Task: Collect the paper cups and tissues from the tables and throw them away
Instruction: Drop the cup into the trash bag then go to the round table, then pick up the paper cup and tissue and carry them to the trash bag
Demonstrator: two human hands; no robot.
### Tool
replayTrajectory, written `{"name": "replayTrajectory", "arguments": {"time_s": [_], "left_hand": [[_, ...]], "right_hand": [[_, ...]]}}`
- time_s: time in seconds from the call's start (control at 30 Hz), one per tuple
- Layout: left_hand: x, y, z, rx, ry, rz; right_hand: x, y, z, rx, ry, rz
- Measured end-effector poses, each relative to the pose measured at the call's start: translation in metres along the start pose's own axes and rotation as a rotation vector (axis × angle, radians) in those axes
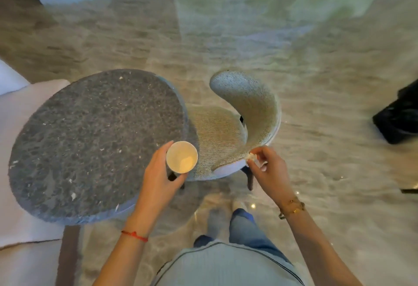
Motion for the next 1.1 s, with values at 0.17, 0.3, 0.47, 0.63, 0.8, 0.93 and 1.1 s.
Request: {"name": "replayTrajectory", "arguments": {"time_s": [0.17, 0.3, 0.47, 0.63, 0.8, 0.93, 1.1], "left_hand": [[0.027, -0.058, -0.085, 0.003, 0.201, -0.157], [0.042, -0.113, -0.174, -0.011, 0.342, -0.280], [0.047, -0.184, -0.301, -0.049, 0.496, -0.383], [0.045, -0.248, -0.410, -0.065, 0.642, -0.467], [0.058, -0.288, -0.490, -0.094, 0.716, -0.454], [0.079, -0.312, -0.554, -0.112, 0.763, -0.461], [0.122, -0.351, -0.655, -0.124, 0.831, -0.516]], "right_hand": [[-0.021, -0.068, 0.067, -0.006, -0.163, -0.175], [-0.042, -0.130, 0.132, -0.044, -0.282, -0.286], [-0.066, -0.210, 0.225, -0.116, -0.390, -0.414], [-0.084, -0.280, 0.304, -0.156, -0.497, -0.551], [-0.086, -0.335, 0.351, -0.142, -0.578, -0.667], [-0.066, -0.378, 0.376, -0.146, -0.580, -0.734], [-0.019, -0.444, 0.422, -0.133, -0.623, -0.774]]}}
Point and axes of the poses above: each hand's wrist, its own x-axis towards the middle knuckle, its own z-axis out of the back of the hand, y = z × x, the point moved 5 cm from there along x, towards the middle knuckle, and after that the axes turned 10 degrees about -x, right-handed, at the moved point
